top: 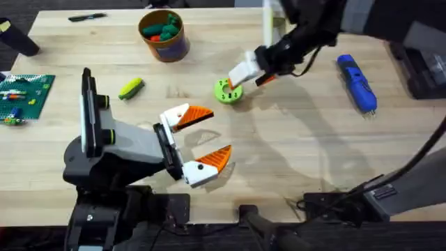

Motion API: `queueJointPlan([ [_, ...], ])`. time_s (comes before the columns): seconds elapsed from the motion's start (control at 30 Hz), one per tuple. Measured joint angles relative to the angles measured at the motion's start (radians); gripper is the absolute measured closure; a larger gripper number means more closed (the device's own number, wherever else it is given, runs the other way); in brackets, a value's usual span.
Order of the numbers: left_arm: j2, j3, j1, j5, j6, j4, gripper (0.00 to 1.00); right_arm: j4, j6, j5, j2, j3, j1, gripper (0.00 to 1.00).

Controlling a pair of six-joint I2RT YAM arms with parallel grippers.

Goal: Pick up the gripper from the table and insert it into the empty holder that is missing its gripper. Then pick up a screw, insert it into the mounting hole, and use the screwdriver to tighten it. Finally, clean up the table by picking up the vegetable and placing it into the bucket.

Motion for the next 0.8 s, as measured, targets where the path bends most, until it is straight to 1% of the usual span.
queueJointPlan([
  [0.13, 0.000, 0.000, 0.000, 0.000, 0.000, 0.000, 0.111, -0.011, -0.070, 0.148, 0.000, 0.001, 0.105, 0.007],
  [0.33, 0.000, 0.000, 0.000, 0.000, 0.000, 0.000, 0.111, 0.000, -0.151, 0.332, 0.000, 0.001, 0.252, 0.009],
  [0.37, 0.000, 0.000, 0.000, 0.000, 0.000, 0.000, 0.111, 0.028, -0.172, 0.383, 0.000, 0.001, 0.295, 0.009],
  [0.47, 0.000, 0.000, 0.000, 0.000, 0.000, 0.000, 0.111, 0.062, -0.183, 0.408, 0.000, 0.001, 0.315, 0.016],
  [0.5, 0.000, 0.000, 0.000, 0.000, 0.000, 0.000, 0.111, 0.071, -0.186, 0.414, 0.000, 0.001, 0.317, 0.036],
  [0.53, 0.000, 0.000, 0.000, 0.000, 0.000, 0.000, 0.111, 0.104, -0.195, 0.442, 0.000, 0.001, 0.318, 0.404],
  [0.57, 0.000, 0.000, 0.000, 0.000, 0.000, 0.000, 0.112, 0.110, -0.195, 0.446, 0.000, 0.001, 0.317, 0.463],
  [0.63, 0.000, 0.000, 0.000, 0.000, 0.000, 0.000, 0.112, 0.125, -0.195, 0.452, 0.000, 0.001, 0.317, 0.485],
  [0.73, 0.000, 0.000, 0.000, 0.000, 0.000, 0.000, 0.111, 0.135, -0.195, 0.456, 0.000, 0.001, 0.317, 0.438],
  [0.8, 0.000, 0.000, 0.000, 0.000, 0.000, 0.000, 0.112, 0.135, -0.195, 0.456, 0.000, 0.001, 0.317, 0.435],
])
